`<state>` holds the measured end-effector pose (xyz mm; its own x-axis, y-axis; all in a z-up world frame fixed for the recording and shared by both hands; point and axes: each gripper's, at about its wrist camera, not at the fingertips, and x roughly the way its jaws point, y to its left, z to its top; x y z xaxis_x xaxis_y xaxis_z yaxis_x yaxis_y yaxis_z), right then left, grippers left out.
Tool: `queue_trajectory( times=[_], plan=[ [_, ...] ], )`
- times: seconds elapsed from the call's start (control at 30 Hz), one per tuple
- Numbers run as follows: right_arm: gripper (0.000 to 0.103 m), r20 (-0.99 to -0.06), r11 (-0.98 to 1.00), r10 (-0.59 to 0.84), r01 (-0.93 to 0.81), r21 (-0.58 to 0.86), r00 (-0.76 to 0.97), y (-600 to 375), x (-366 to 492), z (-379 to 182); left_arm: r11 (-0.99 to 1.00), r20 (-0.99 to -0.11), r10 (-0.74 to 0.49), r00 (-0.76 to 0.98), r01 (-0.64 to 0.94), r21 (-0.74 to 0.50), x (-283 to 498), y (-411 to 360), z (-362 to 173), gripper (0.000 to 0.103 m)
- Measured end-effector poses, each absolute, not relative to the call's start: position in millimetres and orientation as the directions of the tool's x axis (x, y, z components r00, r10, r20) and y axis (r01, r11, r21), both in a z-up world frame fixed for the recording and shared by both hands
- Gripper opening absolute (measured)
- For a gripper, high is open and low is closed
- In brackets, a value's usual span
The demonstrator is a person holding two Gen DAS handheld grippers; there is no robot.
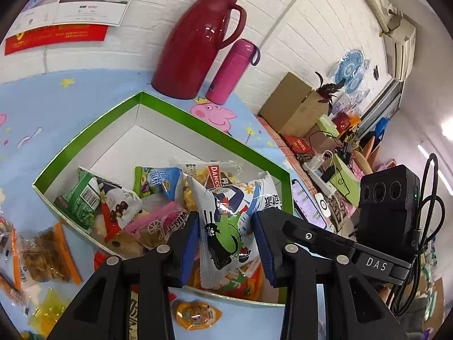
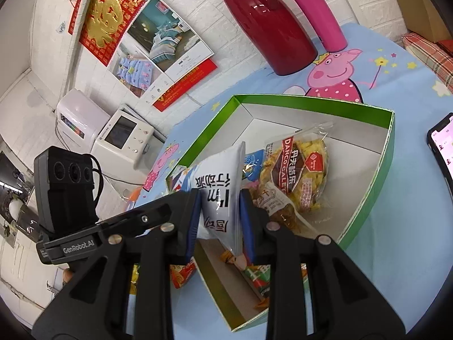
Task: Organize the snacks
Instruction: 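Carry the white bag into the green box and open both tools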
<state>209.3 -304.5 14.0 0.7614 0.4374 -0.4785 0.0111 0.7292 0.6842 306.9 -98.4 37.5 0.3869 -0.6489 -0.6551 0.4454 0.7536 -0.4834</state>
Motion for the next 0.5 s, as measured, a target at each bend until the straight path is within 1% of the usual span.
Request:
queue_trajectory(
  times=[0.1, 0.17, 0.2, 0.23, 0.27, 0.3, 0.33, 0.37, 0.4, 0.5],
  plan=[
    [0.031, -0.489, 0.728, 0.440, 0.020, 0.686, 0.753, -308.3, 218.8, 8.1, 0.755, -0.663, -0.648, 0.375, 0.432, -0.493, 317.3, -98.4, 30.3, 0.040],
    [0.035, -0.502, 0.741, 0.425, 0.028, 0.670, 0.754, -309.0, 223.7, 6.8, 0.765, -0.671, -0.636, 0.380, 0.420, -0.488, 321.9, -97.9, 27.7, 0.043],
    [0.038, -0.508, 0.756, 0.404, 0.035, 0.654, 0.761, -309.2, 225.1, 7.6, 0.777, -0.676, -0.624, 0.393, 0.409, -0.479, 323.5, -96.4, 27.2, 0.052],
    [0.041, -0.508, 0.769, 0.382, 0.040, 0.638, 0.772, -310.2, 225.0, 9.4, 0.783, -0.677, -0.617, 0.401, 0.399, -0.477, 324.5, -93.8, 27.2, 0.066],
    [0.047, -0.503, 0.776, 0.367, 0.040, 0.630, 0.783, -311.7, 223.6, 10.8, 0.788, -0.674, -0.613, 0.411, 0.385, -0.482, 324.5, -89.8, 27.7, 0.075],
    [0.055, -0.495, 0.780, 0.356, 0.039, 0.624, 0.793, -312.4, 221.4, 13.1, 0.791, -0.666, -0.611, 0.428, 0.370, -0.487, 323.6, -85.0, 28.7, 0.085],
    [0.062, -0.496, 0.787, 0.339, 0.047, 0.615, 0.799, -312.6, 219.3, 14.9, 0.796, -0.656, -0.606, 0.451, 0.357, -0.490, 322.0, -79.5, 30.4, 0.087],
    [0.074, -0.503, 0.797, 0.314, 0.064, 0.601, 0.805, -312.5, 216.9, 15.9, 0.799, -0.650, -0.602, 0.464, 0.353, -0.488, 320.4, -75.7, 32.2, 0.087],
    [0.077, -0.506, 0.805, 0.293, 0.077, 0.589, 0.812, -312.4, 213.7, 16.4, 0.801, -0.651, -0.599, 0.466, 0.357, -0.481, 318.3, -72.6, 34.2, 0.087],
    [0.077, -0.514, 0.795, 0.295, 0.091, 0.599, 0.805, -311.5, 207.7, 14.2, 0.816, -0.660, -0.578, 0.481, 0.345, -0.464, 312.2, -65.8, 39.5, 0.087]
  ],
)
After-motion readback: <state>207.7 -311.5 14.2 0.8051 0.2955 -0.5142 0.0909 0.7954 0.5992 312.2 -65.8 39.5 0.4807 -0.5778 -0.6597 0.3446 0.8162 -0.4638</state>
